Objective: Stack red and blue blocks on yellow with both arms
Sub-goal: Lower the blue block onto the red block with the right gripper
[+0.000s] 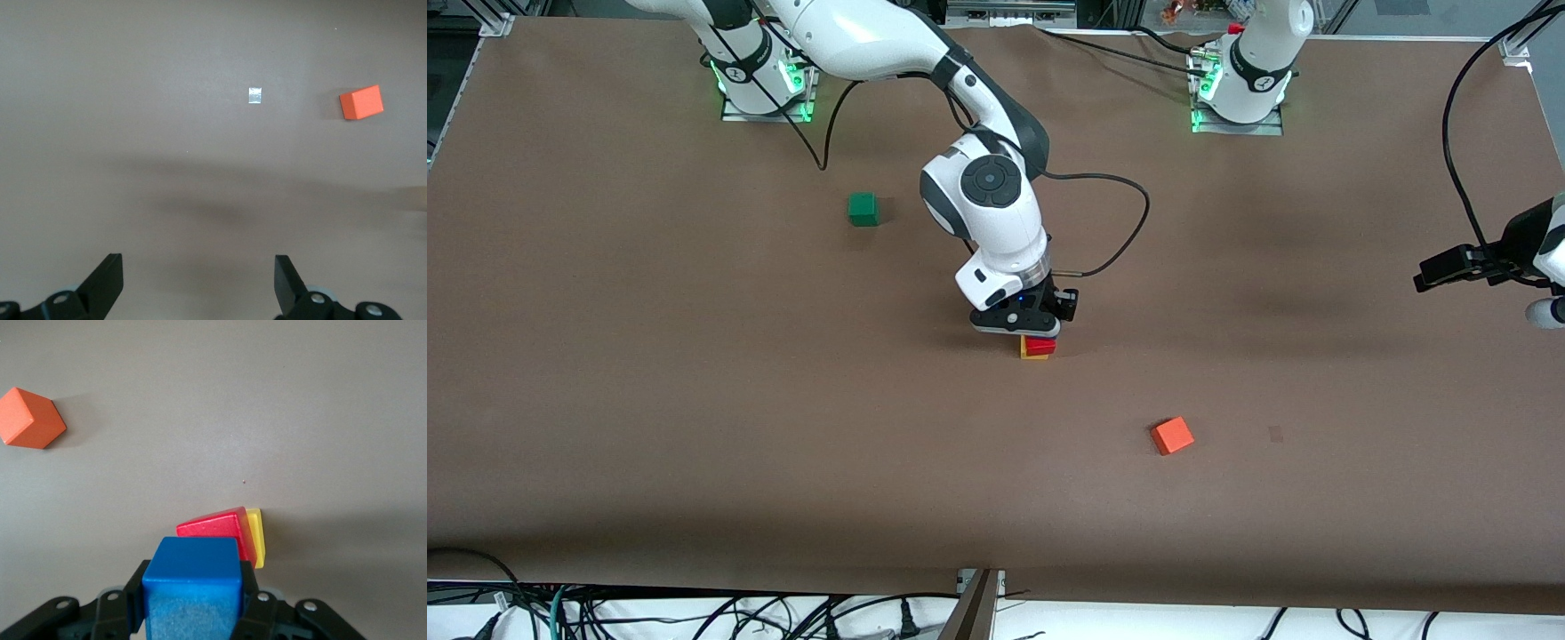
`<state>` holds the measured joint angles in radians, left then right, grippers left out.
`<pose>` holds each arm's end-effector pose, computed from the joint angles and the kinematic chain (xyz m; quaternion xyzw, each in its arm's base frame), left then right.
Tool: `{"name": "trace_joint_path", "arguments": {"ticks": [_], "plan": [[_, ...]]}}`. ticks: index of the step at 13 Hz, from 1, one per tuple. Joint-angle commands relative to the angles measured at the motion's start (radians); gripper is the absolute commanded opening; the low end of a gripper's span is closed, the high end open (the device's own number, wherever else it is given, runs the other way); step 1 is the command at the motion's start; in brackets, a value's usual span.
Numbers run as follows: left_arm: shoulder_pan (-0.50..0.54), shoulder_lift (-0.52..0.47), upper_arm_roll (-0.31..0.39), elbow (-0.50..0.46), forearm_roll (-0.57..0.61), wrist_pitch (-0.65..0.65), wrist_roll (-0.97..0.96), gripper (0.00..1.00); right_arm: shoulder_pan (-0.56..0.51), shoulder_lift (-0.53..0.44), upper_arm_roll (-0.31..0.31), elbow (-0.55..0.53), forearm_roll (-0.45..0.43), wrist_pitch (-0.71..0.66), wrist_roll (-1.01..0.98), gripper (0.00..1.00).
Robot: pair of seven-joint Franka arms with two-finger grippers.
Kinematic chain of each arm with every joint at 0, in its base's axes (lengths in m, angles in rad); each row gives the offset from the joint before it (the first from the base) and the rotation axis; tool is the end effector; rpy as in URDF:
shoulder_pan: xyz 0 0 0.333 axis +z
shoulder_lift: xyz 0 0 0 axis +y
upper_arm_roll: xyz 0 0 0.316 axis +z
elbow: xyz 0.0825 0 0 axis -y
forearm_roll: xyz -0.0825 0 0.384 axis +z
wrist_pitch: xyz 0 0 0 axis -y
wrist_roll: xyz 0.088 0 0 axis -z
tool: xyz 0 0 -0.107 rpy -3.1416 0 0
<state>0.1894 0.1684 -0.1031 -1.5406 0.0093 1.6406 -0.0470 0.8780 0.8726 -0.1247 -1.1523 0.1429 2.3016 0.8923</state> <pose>0.6036 0.0577 0.5472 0.9972 0.0665 -0.0337 0.0047 0.5520 0.5658 0.3028 -0.9867 0.0798 -0.0846 0.1136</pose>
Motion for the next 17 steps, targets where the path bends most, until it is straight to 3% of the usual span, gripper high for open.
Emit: {"name": "trace_joint_path", "arguments": {"ticks": [1,9,10,14,15,17], "plan": [[0.01,-0.007,-0.006,-0.003,-0.023,0.007,0.016,1.0,0.007,0.022,-0.009,0.037,-0.019,0.002,0.005,0.46],[0.012,0.01,-0.007,0.017,-0.022,0.008,0.025,1.0,0.007,0.022,-0.009,0.037,-0.02,0.002,0.005,0.7],[0.012,0.01,-0.007,0.017,-0.022,0.008,0.025,1.0,0.007,0.022,-0.009,0.036,-0.02,0.002,0.007,0.79],[0.01,0.01,-0.01,0.017,-0.022,0.008,0.025,1.0,0.004,0.016,-0.01,0.034,-0.02,-0.002,-0.001,0.84],[0.01,0.01,-0.009,0.017,-0.02,0.008,0.025,1.0,-0.004,0.01,-0.01,0.036,-0.019,-0.007,-0.003,0.97],[0.009,0.01,-0.012,0.019,-0.014,0.008,0.022,1.0,-0.014,-0.01,-0.013,0.036,-0.017,-0.008,-0.004,1.0]]}}
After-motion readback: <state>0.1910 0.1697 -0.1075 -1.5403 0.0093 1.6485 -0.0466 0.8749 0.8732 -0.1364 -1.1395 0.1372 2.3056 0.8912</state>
